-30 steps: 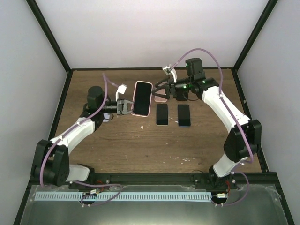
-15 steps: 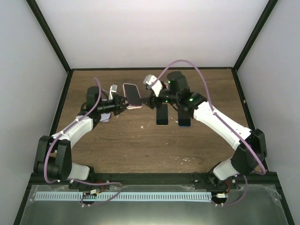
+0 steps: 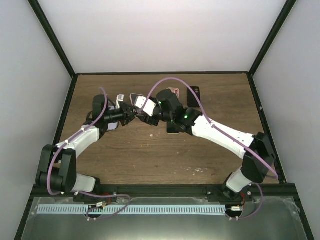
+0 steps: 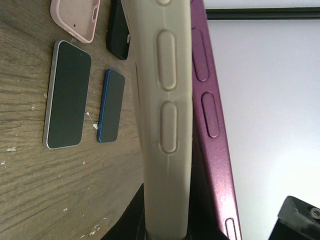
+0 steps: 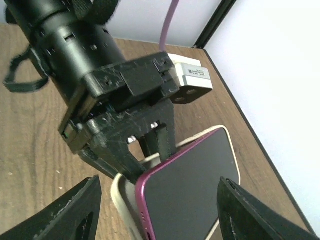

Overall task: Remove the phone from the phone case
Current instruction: Remove the phone case from the phone.

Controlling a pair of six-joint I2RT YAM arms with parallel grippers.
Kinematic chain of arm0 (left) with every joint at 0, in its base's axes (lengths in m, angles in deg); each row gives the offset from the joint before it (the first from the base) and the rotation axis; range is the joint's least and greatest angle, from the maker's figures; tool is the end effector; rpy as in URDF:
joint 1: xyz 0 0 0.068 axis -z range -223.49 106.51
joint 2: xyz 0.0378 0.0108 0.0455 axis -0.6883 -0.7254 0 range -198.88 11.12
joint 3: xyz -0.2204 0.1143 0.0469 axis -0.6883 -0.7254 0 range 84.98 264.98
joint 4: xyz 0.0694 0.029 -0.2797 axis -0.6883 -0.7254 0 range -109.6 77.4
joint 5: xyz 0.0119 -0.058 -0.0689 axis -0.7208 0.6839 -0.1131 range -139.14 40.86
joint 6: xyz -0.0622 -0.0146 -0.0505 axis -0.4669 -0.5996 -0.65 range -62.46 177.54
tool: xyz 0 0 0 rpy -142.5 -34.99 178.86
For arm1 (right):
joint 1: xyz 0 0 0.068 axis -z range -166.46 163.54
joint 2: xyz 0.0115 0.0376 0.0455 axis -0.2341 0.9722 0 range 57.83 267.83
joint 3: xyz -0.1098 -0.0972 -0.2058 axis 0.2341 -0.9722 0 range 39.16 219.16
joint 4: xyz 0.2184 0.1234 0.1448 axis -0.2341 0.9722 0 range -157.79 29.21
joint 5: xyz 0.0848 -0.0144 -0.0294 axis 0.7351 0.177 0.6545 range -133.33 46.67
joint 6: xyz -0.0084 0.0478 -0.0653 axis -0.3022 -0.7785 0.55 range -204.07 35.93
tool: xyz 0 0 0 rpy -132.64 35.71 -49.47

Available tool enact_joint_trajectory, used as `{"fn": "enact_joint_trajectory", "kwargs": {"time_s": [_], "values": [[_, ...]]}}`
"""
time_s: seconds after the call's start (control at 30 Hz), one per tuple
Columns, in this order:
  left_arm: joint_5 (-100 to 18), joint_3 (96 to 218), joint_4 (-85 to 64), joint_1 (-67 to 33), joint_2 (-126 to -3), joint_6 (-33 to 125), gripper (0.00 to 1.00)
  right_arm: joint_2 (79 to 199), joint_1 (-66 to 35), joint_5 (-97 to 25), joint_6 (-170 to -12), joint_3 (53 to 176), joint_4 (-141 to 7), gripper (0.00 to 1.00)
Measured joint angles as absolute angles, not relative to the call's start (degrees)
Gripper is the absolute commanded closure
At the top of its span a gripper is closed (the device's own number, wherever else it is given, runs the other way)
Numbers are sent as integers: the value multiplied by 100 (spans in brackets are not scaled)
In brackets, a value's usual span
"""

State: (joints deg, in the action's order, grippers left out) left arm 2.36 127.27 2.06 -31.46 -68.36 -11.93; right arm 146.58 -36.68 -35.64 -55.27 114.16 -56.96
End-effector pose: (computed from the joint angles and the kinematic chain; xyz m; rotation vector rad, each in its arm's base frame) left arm 0.3207 -0.1249 0.1888 -0.4278 2.2291 -1.7312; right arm 0.2659 0.3342 0.2897 -1.3479 1.4982 0.3733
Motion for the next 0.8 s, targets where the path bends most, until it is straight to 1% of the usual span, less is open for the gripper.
{"fn": "enact_joint_trajectory", "kwargs": {"time_s": [0.2,0.37,0.5,0.63,0.7,0.8], "values": [[256,12727,234,-3146,-6838,-1374,100,14872,-3689,-4058,-5293,11386,-5862,44],[258,12720,286,-3146,-6838,-1484,100,14903,-3709,-4380,-5057,11191,-6120,51],[245,12705,341,-3146,-6860,-1562,100,14903,-3768,-4613,-4743,10922,-6570,59],[252,12703,404,-3124,-6891,-1571,100,14903,-3810,-4874,-4351,10606,-7053,63],[221,12703,402,-3085,-6899,-1545,100,14903,-3810,-4933,-4203,10507,-7199,69],[142,12703,435,-3002,-6904,-1440,100,14907,-3829,-4968,-4028,10477,-7237,81]]}}
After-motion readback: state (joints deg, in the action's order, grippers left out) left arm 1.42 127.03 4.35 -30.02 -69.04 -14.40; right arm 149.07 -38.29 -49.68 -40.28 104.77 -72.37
